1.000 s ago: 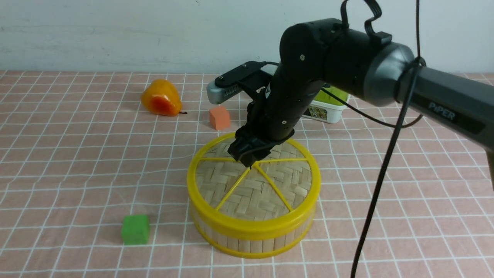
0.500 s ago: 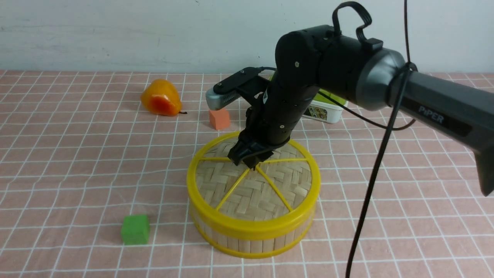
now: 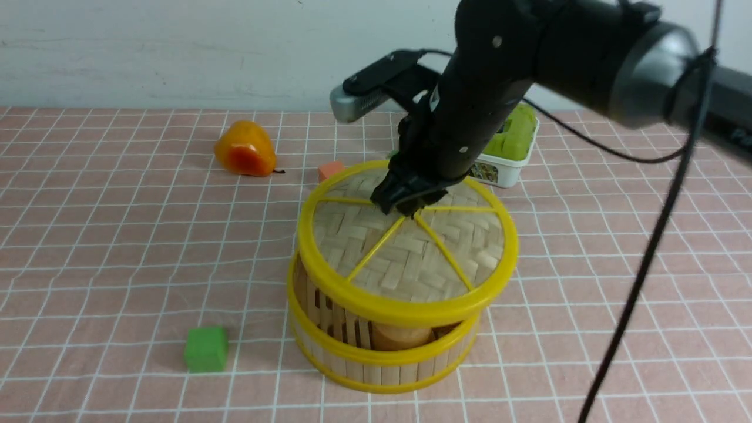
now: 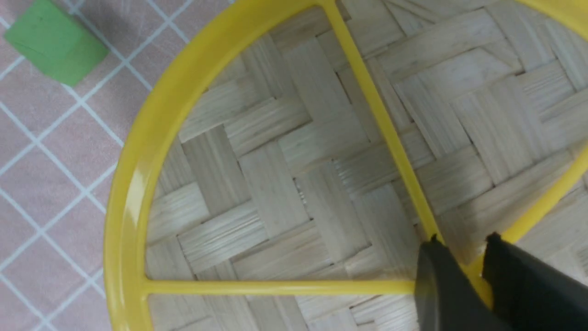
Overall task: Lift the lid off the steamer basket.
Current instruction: Use the right arm to place the steamer lid on the table
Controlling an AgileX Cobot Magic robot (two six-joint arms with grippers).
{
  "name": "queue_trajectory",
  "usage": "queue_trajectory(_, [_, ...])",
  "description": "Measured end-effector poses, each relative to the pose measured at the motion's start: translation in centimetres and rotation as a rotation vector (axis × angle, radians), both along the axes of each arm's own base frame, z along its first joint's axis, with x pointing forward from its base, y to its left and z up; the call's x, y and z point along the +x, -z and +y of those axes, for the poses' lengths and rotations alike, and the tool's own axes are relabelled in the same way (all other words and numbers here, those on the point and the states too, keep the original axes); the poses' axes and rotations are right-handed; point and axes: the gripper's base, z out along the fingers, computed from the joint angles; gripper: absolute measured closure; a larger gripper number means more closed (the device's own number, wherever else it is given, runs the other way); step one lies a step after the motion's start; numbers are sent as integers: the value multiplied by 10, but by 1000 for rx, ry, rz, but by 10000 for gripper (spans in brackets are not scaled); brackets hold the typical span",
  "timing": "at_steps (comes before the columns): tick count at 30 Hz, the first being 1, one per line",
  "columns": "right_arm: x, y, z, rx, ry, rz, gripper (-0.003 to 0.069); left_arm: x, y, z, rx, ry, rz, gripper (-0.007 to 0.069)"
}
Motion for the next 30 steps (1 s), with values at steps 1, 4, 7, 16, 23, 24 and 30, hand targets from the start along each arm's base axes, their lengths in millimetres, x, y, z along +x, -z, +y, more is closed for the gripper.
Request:
queue_trajectory(1, [-2, -2, -2, -10, -1, 6, 579, 0, 0, 0, 0, 0, 0, 386])
queue_trajectory(4, [-23, -43, -32, -86, 27, -75, 579, 0, 0, 0, 0, 0, 0, 386])
queue_trajectory(7, [-28, -63, -56, -73, 86, -117, 579, 0, 0, 0, 0, 0, 0, 386])
queue_trajectory(16, [-15, -34, -161, -40, 394, 40, 579, 0, 0, 0, 0, 0, 0, 386])
queue_trajectory(23, [-8, 67, -191, 2, 517, 93, 579, 0, 0, 0, 0, 0, 0, 386])
queue_trajectory(24, [-8, 76, -191, 9, 522, 80, 579, 0, 0, 0, 0, 0, 0, 386])
queue_trajectory(30, [0, 109, -190, 36, 542, 26, 579, 0, 0, 0, 0, 0, 0, 386])
